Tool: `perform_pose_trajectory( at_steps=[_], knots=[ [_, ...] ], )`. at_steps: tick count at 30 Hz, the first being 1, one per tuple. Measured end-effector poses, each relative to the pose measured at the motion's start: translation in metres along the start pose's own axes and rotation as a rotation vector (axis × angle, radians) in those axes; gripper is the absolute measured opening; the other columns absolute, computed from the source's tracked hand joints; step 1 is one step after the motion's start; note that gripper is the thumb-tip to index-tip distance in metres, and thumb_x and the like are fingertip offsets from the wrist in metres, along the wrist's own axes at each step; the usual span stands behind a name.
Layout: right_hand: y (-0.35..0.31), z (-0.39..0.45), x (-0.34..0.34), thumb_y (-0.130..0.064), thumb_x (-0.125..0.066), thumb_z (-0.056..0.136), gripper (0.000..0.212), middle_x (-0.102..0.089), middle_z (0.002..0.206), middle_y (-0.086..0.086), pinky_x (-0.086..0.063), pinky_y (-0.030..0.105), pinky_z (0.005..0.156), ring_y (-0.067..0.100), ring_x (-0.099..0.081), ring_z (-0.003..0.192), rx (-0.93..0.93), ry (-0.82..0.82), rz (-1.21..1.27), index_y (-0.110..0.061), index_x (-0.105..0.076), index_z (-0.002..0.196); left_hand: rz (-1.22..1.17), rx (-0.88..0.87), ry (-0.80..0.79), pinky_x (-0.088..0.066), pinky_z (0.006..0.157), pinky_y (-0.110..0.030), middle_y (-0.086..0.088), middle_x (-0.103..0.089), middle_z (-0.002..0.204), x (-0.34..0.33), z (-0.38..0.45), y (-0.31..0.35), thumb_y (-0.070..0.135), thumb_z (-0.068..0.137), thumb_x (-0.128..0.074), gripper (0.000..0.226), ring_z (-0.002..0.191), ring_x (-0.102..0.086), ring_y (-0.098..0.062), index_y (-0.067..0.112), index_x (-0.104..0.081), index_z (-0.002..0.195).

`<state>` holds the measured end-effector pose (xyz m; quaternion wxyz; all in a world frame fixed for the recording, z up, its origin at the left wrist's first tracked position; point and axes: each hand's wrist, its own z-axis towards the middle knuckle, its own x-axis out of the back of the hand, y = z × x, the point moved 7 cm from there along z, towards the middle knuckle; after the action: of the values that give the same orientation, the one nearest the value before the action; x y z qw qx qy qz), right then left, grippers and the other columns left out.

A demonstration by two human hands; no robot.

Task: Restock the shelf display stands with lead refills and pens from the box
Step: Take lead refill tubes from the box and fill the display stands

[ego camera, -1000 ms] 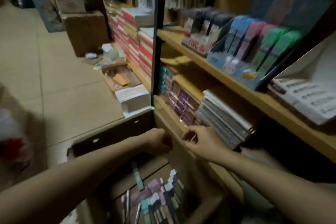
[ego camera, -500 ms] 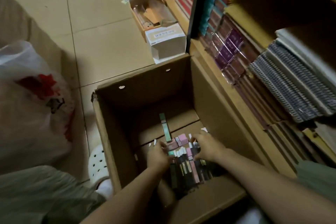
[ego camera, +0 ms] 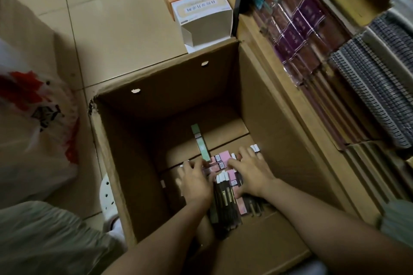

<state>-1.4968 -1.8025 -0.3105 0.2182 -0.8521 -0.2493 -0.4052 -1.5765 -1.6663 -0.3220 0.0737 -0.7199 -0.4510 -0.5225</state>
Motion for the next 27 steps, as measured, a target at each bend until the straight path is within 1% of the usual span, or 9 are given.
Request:
perform_pose_trajectory(
  at_steps=[3,6,9,11,13,17,21,24,27],
  knots=[
    [0.007,0.003,0.009,-0.051,-0.083,0.063,0.063,-0.034,0.124,-0.001,-0.032,0.037,0.098,0.02,-0.031,0.118,-0.073,0.079,0.106,-0.036,-0.053,0.116,-0.017,-0.029,-0.005,-0.034,0.103,-0.039,0.008,-0.049,0.123,0.002,0.001,0.002,0.036,0.087,-0.066,0.029,0.119,-0.041,-0.016,0.034,-0.056,0.114],
    [0.01,0.004,0.012,-0.048,-0.082,0.068,0.048,-0.034,0.122,-0.002,-0.033,0.034,0.097,0.018,-0.031,0.117,-0.101,0.14,0.154,-0.035,-0.056,0.106,-0.089,-0.06,-0.016,-0.039,0.098,-0.036,0.011,-0.056,0.102,0.002,-0.001,0.008,0.023,0.088,-0.065,0.018,0.102,-0.053,-0.012,0.031,-0.053,0.099],
    [0.009,0.001,0.006,-0.053,-0.083,0.063,0.068,-0.032,0.125,-0.002,-0.032,0.035,0.099,0.019,-0.031,0.119,-0.072,0.095,0.145,-0.038,-0.049,0.121,-0.188,-0.054,-0.036,-0.049,0.083,-0.028,0.009,-0.059,0.101,0.0,0.0,0.009,0.021,0.091,-0.063,0.01,0.092,-0.056,-0.01,0.024,-0.059,0.099],
    [0.009,-0.001,0.001,-0.057,-0.084,0.058,0.089,-0.03,0.131,0.0,-0.03,0.038,0.103,0.021,-0.029,0.123,-0.05,0.038,0.078,-0.038,-0.04,0.133,-0.278,-0.023,-0.051,-0.05,0.075,-0.025,0.004,-0.061,0.103,-0.003,0.003,0.005,0.019,0.093,-0.061,0.009,0.092,-0.058,-0.011,0.018,-0.062,0.101],
    [0.007,0.0,-0.002,-0.055,-0.085,0.056,0.097,-0.029,0.137,0.002,-0.029,0.039,0.105,0.023,-0.028,0.126,-0.044,0.019,0.03,-0.038,-0.035,0.138,-0.371,0.069,-0.047,-0.049,0.072,-0.024,0.002,-0.064,0.1,-0.003,0.002,-0.004,0.017,0.094,-0.059,0.007,0.092,-0.062,-0.014,0.017,-0.061,0.101],
    [0.005,0.003,0.001,-0.046,-0.086,0.058,0.091,-0.03,0.137,0.002,-0.027,0.041,0.107,0.024,-0.028,0.127,-0.094,0.049,0.096,-0.034,-0.039,0.135,-0.605,0.281,-0.024,-0.052,0.069,-0.029,0.004,-0.064,0.089,-0.005,-0.009,-0.018,0.021,0.096,-0.056,0.004,0.091,-0.066,-0.018,0.018,-0.054,0.097],
    [0.008,0.0,0.018,-0.031,-0.083,0.07,0.072,-0.045,0.127,-0.004,-0.036,0.037,0.104,0.016,-0.042,0.12,-0.146,0.2,0.36,-0.03,-0.043,0.13,-0.855,0.301,-0.053,-0.049,0.061,-0.022,0.005,-0.064,0.096,-0.003,-0.023,-0.008,0.023,0.098,-0.052,0.015,0.09,-0.065,-0.013,0.027,-0.052,0.113],
    [0.012,-0.003,0.028,-0.013,-0.072,0.085,0.049,-0.06,0.091,-0.009,-0.054,0.025,0.075,0.003,-0.061,0.083,-0.199,0.257,0.752,-0.026,-0.047,0.125,-1.055,0.329,-0.1,-0.053,0.067,-0.027,0.0,-0.065,0.094,-0.003,-0.034,0.001,0.019,0.1,-0.051,0.018,0.082,-0.063,-0.013,0.029,-0.054,0.114],
    [0.015,-0.005,0.038,-0.009,-0.067,0.089,0.038,-0.06,0.084,-0.01,-0.049,0.014,0.058,-0.001,-0.062,0.072,-0.196,0.324,0.846,-0.025,-0.051,0.12,-1.182,0.352,-0.165,-0.049,0.066,-0.027,-0.009,-0.061,0.092,-0.004,-0.047,0.007,0.019,0.102,-0.044,0.018,0.077,-0.058,-0.017,0.019,-0.053,0.117]
  ],
)
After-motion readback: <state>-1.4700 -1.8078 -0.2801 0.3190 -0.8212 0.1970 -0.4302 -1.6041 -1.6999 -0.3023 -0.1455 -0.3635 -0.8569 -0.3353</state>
